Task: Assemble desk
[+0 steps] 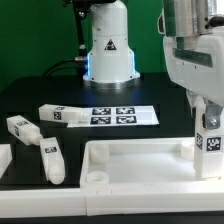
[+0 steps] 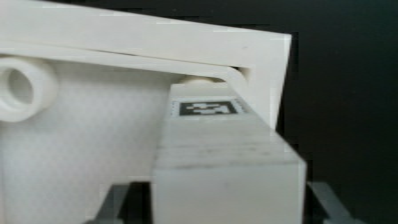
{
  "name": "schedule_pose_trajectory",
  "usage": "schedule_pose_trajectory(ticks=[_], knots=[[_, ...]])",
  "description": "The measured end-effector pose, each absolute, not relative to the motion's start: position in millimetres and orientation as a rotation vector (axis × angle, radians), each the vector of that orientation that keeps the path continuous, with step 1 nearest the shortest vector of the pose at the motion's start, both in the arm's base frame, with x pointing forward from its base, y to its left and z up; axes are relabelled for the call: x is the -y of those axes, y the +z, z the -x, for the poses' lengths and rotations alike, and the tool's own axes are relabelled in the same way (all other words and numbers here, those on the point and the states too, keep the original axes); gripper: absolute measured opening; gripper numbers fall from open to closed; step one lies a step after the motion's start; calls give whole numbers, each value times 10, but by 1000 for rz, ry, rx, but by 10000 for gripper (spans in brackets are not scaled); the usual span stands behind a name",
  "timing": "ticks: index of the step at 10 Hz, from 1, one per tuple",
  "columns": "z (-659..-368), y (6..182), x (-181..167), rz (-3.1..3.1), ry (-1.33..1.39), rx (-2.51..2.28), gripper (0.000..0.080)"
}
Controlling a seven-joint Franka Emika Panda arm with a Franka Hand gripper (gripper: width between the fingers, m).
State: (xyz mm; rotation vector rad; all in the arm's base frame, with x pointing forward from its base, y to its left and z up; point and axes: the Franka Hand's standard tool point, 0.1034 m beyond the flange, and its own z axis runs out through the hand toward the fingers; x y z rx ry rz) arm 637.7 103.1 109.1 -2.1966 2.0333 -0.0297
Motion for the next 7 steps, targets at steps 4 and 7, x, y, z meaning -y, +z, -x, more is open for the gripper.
schedule_pose_trajectory(ticks=[4,7], knots=[[-6402,1105,-1006,2628,-86,-1445,501],[-6399,1100,-1021,2787,-96,-1132,640]])
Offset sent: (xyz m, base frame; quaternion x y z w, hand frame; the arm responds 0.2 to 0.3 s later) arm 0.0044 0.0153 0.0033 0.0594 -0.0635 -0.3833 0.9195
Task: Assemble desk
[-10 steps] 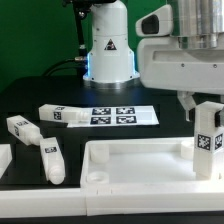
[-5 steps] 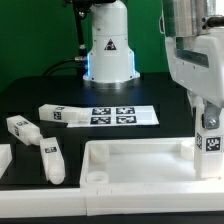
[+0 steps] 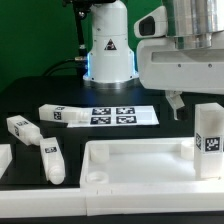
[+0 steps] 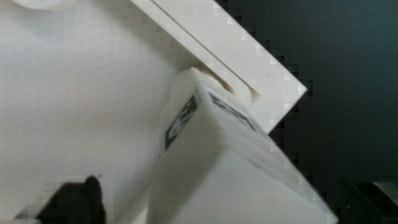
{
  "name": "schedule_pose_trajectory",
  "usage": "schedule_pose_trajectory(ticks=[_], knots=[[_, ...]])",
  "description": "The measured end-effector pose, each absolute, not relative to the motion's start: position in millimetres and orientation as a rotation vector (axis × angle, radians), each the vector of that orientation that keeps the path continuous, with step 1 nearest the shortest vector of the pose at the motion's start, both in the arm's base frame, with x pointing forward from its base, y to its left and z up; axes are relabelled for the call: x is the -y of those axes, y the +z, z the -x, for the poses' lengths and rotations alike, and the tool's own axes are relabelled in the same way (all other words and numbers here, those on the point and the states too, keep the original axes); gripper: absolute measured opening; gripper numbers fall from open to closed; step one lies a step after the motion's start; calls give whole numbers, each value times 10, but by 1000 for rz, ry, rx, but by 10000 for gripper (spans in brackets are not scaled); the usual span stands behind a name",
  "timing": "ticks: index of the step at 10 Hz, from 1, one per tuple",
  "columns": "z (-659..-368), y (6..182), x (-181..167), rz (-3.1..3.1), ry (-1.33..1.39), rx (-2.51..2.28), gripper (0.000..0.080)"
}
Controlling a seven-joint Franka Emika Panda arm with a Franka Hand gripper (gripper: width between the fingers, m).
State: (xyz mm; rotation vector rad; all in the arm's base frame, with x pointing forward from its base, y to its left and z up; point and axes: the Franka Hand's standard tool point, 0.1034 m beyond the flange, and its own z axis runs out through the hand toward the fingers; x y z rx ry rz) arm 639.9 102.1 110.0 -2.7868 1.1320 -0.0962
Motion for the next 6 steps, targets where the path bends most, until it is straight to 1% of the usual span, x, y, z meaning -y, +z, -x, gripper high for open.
schedule_pose_trajectory(ticks=[2,3,4,5,6], knots=[[-6398,1100,-1027,2868,-111,-931,648],[-6390,1100,-1075,2993,-137,-542,649],[-6383,1095,-1101,3035,-147,-274,649],[-6383,1092,-1100,3008,-139,-424,649],[-6382,1091,-1099,3005,-137,-439,494]])
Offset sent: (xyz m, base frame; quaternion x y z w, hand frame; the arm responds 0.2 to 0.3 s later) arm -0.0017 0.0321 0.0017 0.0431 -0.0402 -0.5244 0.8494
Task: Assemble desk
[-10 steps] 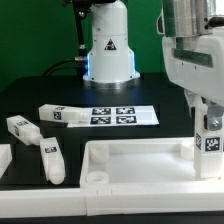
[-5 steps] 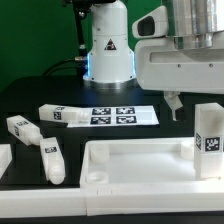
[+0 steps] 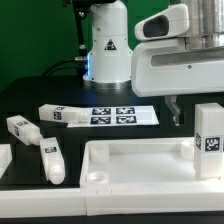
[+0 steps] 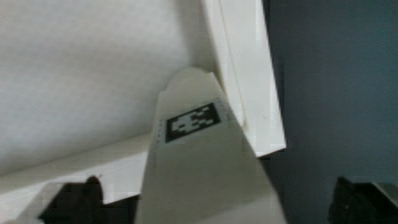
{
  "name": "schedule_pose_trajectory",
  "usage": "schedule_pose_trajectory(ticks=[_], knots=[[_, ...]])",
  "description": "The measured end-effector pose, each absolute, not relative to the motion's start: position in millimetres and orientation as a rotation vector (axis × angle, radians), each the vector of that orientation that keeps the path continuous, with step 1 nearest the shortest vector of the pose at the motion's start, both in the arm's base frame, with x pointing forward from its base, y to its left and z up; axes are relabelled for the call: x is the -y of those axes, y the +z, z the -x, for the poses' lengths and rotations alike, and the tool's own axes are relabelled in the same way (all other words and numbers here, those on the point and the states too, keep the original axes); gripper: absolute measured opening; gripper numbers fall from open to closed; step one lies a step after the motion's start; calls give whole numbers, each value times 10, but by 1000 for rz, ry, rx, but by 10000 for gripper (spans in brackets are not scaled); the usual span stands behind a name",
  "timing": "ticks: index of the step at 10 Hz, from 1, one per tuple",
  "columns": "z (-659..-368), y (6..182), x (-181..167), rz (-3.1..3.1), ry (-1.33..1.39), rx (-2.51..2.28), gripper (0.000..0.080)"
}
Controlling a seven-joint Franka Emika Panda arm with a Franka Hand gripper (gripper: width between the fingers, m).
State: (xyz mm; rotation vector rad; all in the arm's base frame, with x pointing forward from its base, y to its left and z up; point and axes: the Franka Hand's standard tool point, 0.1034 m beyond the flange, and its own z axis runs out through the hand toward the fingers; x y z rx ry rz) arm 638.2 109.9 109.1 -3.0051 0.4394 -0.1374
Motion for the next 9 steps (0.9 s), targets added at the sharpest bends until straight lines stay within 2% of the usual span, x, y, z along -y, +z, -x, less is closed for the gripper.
schedule_pose_trajectory(ticks=[1,2,5,8,9], knots=[[-6381,1090,-1099,2998,-135,-477,494],[-6381,1089,-1100,2978,-129,-577,310],[-6363,1084,-1107,2797,-97,-1172,286],[-6356,1080,-1131,2257,-56,-1982,286],[-6357,1079,-1133,2122,-37,-2106,286]])
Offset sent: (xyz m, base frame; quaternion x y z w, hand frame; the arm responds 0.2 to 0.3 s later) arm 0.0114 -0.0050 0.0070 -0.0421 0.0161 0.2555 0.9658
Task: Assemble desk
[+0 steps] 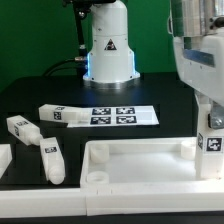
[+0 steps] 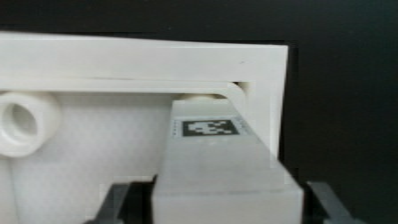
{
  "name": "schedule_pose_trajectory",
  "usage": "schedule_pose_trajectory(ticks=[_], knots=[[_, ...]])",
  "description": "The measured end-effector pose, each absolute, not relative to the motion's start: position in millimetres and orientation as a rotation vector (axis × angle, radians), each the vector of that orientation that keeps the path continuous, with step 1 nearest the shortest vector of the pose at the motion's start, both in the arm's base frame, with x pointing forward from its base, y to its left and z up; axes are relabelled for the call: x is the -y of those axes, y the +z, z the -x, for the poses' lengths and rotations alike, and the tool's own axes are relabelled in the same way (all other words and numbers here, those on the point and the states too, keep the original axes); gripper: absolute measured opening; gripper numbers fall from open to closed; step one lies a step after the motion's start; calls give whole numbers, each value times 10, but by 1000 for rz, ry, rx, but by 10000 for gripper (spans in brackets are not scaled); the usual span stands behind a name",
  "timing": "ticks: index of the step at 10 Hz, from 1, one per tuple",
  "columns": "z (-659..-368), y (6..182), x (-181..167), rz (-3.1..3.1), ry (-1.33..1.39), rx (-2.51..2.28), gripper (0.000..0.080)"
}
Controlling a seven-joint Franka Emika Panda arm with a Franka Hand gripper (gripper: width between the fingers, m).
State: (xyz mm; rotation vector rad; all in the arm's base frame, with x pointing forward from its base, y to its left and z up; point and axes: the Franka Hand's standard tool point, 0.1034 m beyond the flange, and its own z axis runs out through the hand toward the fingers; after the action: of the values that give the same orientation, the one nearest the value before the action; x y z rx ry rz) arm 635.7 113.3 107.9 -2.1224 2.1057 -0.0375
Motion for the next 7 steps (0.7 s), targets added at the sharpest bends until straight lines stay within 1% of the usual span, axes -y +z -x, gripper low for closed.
schedule_pose_trajectory(ticks=[2,4,5,6,7], knots=[[-6355,1079,-1135,2139,-38,-2089,286],[-6360,1090,-1126,2457,-72,-1718,286],[-6381,1104,-1119,2612,-107,-1470,502],[-6382,1104,-1121,2703,-121,-1302,502],[-6381,1100,-1115,2751,-128,-1210,607]])
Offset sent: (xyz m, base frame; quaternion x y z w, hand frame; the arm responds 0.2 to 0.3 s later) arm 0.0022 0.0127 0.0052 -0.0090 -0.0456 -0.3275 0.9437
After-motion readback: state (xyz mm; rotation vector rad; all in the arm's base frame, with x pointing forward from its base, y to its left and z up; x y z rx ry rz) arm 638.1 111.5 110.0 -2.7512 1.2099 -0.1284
